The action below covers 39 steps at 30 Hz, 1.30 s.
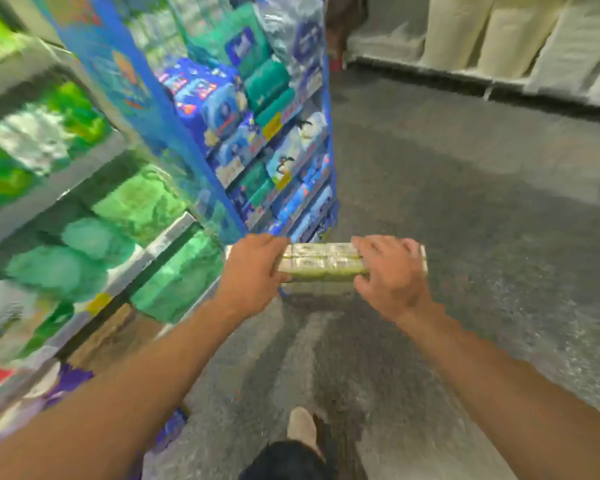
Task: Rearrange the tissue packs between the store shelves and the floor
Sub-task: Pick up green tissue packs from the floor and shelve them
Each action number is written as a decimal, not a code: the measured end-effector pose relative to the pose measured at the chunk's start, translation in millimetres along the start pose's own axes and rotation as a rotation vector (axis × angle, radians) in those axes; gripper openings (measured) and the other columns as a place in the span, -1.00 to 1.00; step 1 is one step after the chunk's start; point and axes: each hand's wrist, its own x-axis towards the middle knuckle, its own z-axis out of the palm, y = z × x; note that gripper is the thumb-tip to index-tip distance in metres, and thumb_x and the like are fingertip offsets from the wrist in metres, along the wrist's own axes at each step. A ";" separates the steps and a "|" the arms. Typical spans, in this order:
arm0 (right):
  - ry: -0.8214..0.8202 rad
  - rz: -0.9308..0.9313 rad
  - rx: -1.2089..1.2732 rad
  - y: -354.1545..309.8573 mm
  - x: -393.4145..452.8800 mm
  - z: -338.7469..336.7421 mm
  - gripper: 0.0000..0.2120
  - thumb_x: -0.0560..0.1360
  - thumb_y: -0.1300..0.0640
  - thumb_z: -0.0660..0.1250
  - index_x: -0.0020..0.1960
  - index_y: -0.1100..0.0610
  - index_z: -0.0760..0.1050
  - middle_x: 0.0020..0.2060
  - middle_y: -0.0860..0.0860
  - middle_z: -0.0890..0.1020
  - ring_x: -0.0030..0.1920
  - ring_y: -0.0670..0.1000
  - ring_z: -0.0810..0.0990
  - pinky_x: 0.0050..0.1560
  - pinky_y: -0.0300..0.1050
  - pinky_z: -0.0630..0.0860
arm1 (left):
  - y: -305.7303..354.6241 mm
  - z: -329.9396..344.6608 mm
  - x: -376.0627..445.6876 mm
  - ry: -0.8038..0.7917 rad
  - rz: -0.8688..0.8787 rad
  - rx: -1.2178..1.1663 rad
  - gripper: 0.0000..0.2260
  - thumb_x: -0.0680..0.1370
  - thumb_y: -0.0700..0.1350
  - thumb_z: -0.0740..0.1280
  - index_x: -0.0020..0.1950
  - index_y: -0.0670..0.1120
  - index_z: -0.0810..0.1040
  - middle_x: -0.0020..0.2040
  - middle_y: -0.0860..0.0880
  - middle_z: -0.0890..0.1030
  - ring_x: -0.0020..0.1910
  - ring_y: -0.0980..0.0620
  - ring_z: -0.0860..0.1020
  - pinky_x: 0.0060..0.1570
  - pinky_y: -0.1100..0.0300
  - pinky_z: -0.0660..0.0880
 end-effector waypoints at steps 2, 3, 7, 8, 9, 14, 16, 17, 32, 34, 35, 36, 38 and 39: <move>-0.005 -0.115 -0.003 -63.8 29.3 -18.7 -0.44 0.27 -0.06 0.36 0.27 -0.03 0.47 0.11 -0.06 0.59 0.14 0.05 0.53 0.15 0.04 0.28 | -40.6 -53.2 -28.1 0.096 -0.061 0.016 -0.52 0.27 0.01 0.49 0.12 -0.16 0.60 -0.10 -0.16 0.61 -0.09 -0.22 0.56 -0.10 -0.06 0.49; 0.008 -0.159 -0.003 -96.1 43.7 -26.4 -0.44 0.27 -0.07 0.36 0.27 -0.03 0.46 0.11 -0.06 0.59 0.15 0.05 0.53 0.15 0.04 0.29 | -62.1 -78.1 -41.5 0.147 -0.093 0.026 -0.51 0.26 -0.01 0.51 0.13 -0.16 0.60 -0.08 -0.17 0.62 -0.08 -0.21 0.56 -0.08 -0.03 0.49; 0.114 -0.331 0.079 -224.7 102.9 -45.7 -0.47 0.29 -0.02 0.37 0.25 0.03 0.47 0.09 -0.04 0.59 0.12 0.09 0.53 0.14 0.05 0.31 | -149.1 -166.8 -92.0 0.288 -0.239 0.103 -0.48 0.30 -0.04 0.56 0.21 -0.12 0.58 0.03 -0.13 0.63 0.00 -0.19 0.53 0.00 0.01 0.43; 0.142 -0.373 0.098 -255.5 118.4 -47.5 -0.47 0.28 -0.01 0.38 0.25 0.04 0.48 0.08 -0.03 0.59 0.12 0.10 0.53 0.14 0.06 0.32 | -170.7 -184.5 -102.6 0.321 -0.263 0.121 -0.48 0.31 -0.04 0.57 0.22 -0.12 0.57 0.05 -0.13 0.63 0.01 -0.19 0.52 0.00 0.01 0.43; 0.167 -0.413 0.113 -284.6 132.8 -48.7 -0.46 0.27 0.00 0.39 0.24 0.05 0.49 0.07 -0.02 0.60 0.12 0.11 0.54 0.15 0.06 0.33 | -190.4 -200.2 -112.9 0.343 -0.292 0.144 -0.47 0.31 -0.03 0.56 0.24 -0.12 0.57 0.07 -0.12 0.63 0.03 -0.19 0.52 0.02 0.01 0.42; 0.225 -0.524 0.169 -406.9 193.4 -53.9 -0.49 0.27 0.03 0.41 0.21 0.07 0.52 0.07 0.00 0.60 0.13 0.12 0.54 0.19 0.08 0.35 | -274.1 -267.4 -141.5 0.414 -0.423 0.233 -0.50 0.36 0.01 0.53 0.26 -0.06 0.55 0.10 -0.08 0.62 0.09 -0.17 0.51 0.07 0.01 0.41; 0.243 -0.541 0.175 -436.8 219.4 -58.3 -0.47 0.29 0.02 0.40 0.25 0.05 0.50 0.09 -0.02 0.59 0.16 0.09 0.51 0.22 0.10 0.35 | -302.8 -290.1 -135.7 0.443 -0.444 0.231 -0.49 0.39 0.02 0.51 0.31 -0.03 0.52 0.17 -0.06 0.59 0.16 -0.14 0.49 0.15 0.00 0.37; 0.255 -0.547 0.168 -447.5 234.3 -61.1 -0.47 0.30 0.01 0.39 0.26 0.04 0.49 0.10 -0.03 0.58 0.17 0.09 0.50 0.24 0.10 0.34 | -315.8 -299.8 -128.9 0.461 -0.440 0.235 -0.48 0.39 0.02 0.51 0.32 -0.04 0.51 0.20 -0.06 0.59 0.17 -0.14 0.48 0.17 0.01 0.36; 0.377 -0.660 0.152 -551.7 522.0 -61.3 -0.47 0.39 0.03 0.36 0.35 0.01 0.39 0.27 -0.01 0.48 0.35 0.09 0.35 0.40 0.24 0.13 | -484.5 -386.6 49.5 0.626 -0.552 0.473 -0.66 0.43 -0.06 0.47 0.12 -0.17 0.54 0.02 -0.17 0.60 -0.03 -0.22 0.50 -0.01 -0.05 0.44; 0.339 -0.660 0.165 -564.1 540.8 -50.0 -0.48 0.41 0.05 0.35 0.36 0.00 0.40 0.28 -0.03 0.48 0.35 0.08 0.34 0.42 0.25 0.10 | -503.9 -387.8 61.3 0.596 -0.582 0.475 -0.66 0.44 -0.06 0.47 0.13 -0.19 0.55 0.01 -0.19 0.61 -0.04 -0.23 0.52 -0.02 -0.04 0.46; 0.322 -0.662 0.169 -569.1 548.0 -43.0 -0.51 0.42 0.06 0.33 0.35 -0.01 0.40 0.28 -0.04 0.48 0.35 0.08 0.34 0.42 0.25 0.10 | -513.0 -387.4 65.7 0.575 -0.607 0.467 -0.66 0.45 -0.05 0.46 0.14 -0.20 0.55 0.01 -0.19 0.61 -0.04 -0.23 0.53 -0.02 -0.05 0.46; 0.300 -0.661 0.178 -573.3 553.9 -35.7 -0.53 0.44 0.08 0.31 0.34 -0.02 0.41 0.28 -0.04 0.48 0.35 0.08 0.34 0.42 0.26 0.11 | -521.6 -386.5 68.9 0.547 -0.638 0.455 -0.66 0.46 -0.04 0.44 0.15 -0.20 0.55 0.01 -0.19 0.60 -0.04 -0.23 0.53 -0.01 -0.05 0.46; 0.242 -0.658 0.196 -580.3 562.9 -21.3 -0.54 0.47 0.06 0.29 0.36 -0.03 0.40 0.34 -0.03 0.46 0.38 0.09 0.32 0.42 0.28 0.12 | -537.1 -383.6 71.4 0.481 -0.696 0.430 -0.65 0.50 -0.01 0.40 0.17 -0.19 0.53 0.03 -0.19 0.59 -0.01 -0.23 0.52 0.03 -0.06 0.43; 0.218 -0.661 0.190 -583.2 565.6 -15.0 -0.52 0.48 0.03 0.30 0.40 -0.04 0.38 0.39 -0.03 0.43 0.41 0.10 0.29 0.43 0.28 0.12 | -542.9 -382.0 71.0 0.455 -0.718 0.415 -0.65 0.51 0.00 0.38 0.20 -0.19 0.52 0.06 -0.19 0.58 0.01 -0.23 0.51 0.04 -0.06 0.42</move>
